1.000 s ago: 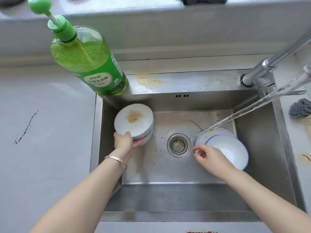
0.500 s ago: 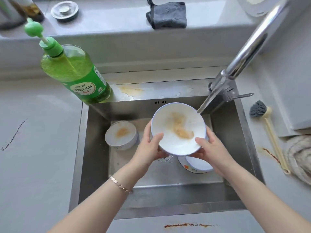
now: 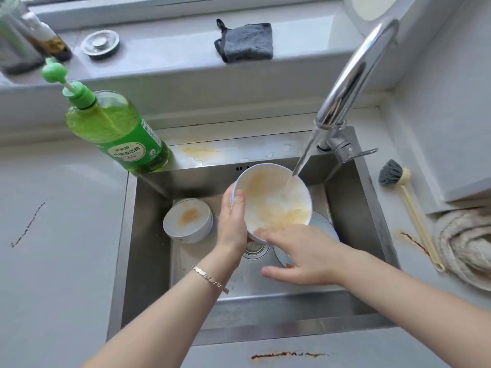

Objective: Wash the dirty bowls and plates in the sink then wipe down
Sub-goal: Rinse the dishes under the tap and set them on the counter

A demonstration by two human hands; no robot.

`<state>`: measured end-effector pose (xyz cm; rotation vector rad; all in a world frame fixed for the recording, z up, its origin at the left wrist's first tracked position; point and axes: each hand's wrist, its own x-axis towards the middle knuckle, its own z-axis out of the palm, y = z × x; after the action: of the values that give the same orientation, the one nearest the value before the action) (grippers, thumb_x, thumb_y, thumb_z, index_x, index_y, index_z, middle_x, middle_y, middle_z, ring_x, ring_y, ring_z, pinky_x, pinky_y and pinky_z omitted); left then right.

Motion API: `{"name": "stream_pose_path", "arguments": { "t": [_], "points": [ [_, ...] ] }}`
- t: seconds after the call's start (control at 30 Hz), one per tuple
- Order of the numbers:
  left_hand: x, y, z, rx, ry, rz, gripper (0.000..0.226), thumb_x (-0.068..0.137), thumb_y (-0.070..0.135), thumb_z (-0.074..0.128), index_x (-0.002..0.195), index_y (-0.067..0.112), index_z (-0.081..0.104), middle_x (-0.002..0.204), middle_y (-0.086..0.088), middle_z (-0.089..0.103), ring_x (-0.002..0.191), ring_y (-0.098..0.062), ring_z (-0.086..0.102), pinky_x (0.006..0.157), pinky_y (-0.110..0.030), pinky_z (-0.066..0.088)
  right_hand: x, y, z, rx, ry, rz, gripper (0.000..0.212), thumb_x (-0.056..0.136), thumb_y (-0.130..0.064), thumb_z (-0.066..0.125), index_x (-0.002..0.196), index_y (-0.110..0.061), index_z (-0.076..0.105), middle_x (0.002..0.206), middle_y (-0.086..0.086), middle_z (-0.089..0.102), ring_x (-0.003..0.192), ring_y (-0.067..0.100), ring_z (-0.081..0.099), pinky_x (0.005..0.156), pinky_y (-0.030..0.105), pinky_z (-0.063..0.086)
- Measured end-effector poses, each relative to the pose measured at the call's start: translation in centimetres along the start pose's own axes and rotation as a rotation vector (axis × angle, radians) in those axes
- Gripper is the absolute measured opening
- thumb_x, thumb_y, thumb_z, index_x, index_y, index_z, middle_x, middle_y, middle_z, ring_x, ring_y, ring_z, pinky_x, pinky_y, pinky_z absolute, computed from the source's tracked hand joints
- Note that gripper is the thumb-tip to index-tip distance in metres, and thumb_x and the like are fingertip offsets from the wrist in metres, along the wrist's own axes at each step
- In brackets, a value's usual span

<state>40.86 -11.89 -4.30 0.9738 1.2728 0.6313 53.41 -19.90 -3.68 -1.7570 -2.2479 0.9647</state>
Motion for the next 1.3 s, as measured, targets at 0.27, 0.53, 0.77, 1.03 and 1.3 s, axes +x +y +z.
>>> {"name": "stream_pose_path", "arguments": {
  "t": [0.27, 0.53, 0.77, 1.03, 1.3],
  "points": [
    [-0.6, 0.6, -2.2, 0.174, -0.028, -0.026, 0.044, 0.090, 0.001, 0.040, 0.114, 0.037, 0.048, 0.097, 0.007, 0.058, 0.086, -0.016, 0.057, 0.081, -0.046, 0.051, 1.6, 1.6, 0.0, -0.351, -0.080, 0.017, 0.055, 0.079, -0.026, 0.063, 0.130, -0.017, 0.049, 0.140, -0.001, 0.047, 0.130, 0.015, 0.040, 0.110, 0.024, 0.020],
    [-1.1, 2.1, -8.4, 0.422, 0.080, -0.035, 0.078, 0.074, -0.015, 0.026, 0.127, 0.041, 0.038, 0.115, 0.001, 0.045, 0.095, -0.028, 0.046, 0.053, -0.048, 0.057, -0.6, 0.2, 2.5, 0.087, 0.210, 0.105, 0.036, 0.080, -0.022, 0.054, 0.113, -0.014, 0.067, 0.123, 0.001, 0.063, 0.120, 0.016, 0.055, 0.102, 0.027, 0.035],
    [-2.6, 3.2, -12.0, 0.959, 0.134, 0.478, 0.079, 0.080, -0.016, 0.042, 0.142, 0.033, 0.032, 0.120, -0.021, 0.042, 0.101, -0.035, 0.047, 0.079, -0.035, 0.037, -1.3, 0.5, 3.4, 0.110, 0.160, 0.194, 0.033, 0.094, -0.019, 0.050, 0.126, -0.019, 0.057, 0.138, -0.008, 0.048, 0.134, 0.004, 0.034, 0.105, 0.010, 0.017],
    [-2.9, 3.8, -10.3, 1.177, 0.167, 0.624, 0.085, 0.075, -0.014, 0.051, 0.137, 0.040, 0.029, 0.115, -0.019, 0.039, 0.098, -0.042, 0.047, 0.073, -0.046, 0.046, -0.2, -1.4, 3.9, -0.069, 0.283, 0.093, 0.036, 0.062, -0.005, 0.068, 0.098, -0.005, 0.071, 0.107, 0.010, 0.069, 0.099, 0.025, 0.067, 0.077, 0.039, 0.056],
    [-2.0, 4.5, -2.5, 0.530, -0.037, 0.144, 0.080, 0.073, -0.011, 0.032, 0.136, 0.038, 0.033, 0.106, -0.002, 0.055, 0.093, -0.026, 0.053, 0.078, -0.039, 0.052, 2.8, -3.0, 2.2, 0.194, 0.177, -0.003, 0.081, 0.073, 0.004, 0.050, 0.147, -0.014, 0.022, 0.154, 0.000, 0.023, 0.137, 0.012, 0.025, 0.106, 0.024, 0.030]
  ]
}}
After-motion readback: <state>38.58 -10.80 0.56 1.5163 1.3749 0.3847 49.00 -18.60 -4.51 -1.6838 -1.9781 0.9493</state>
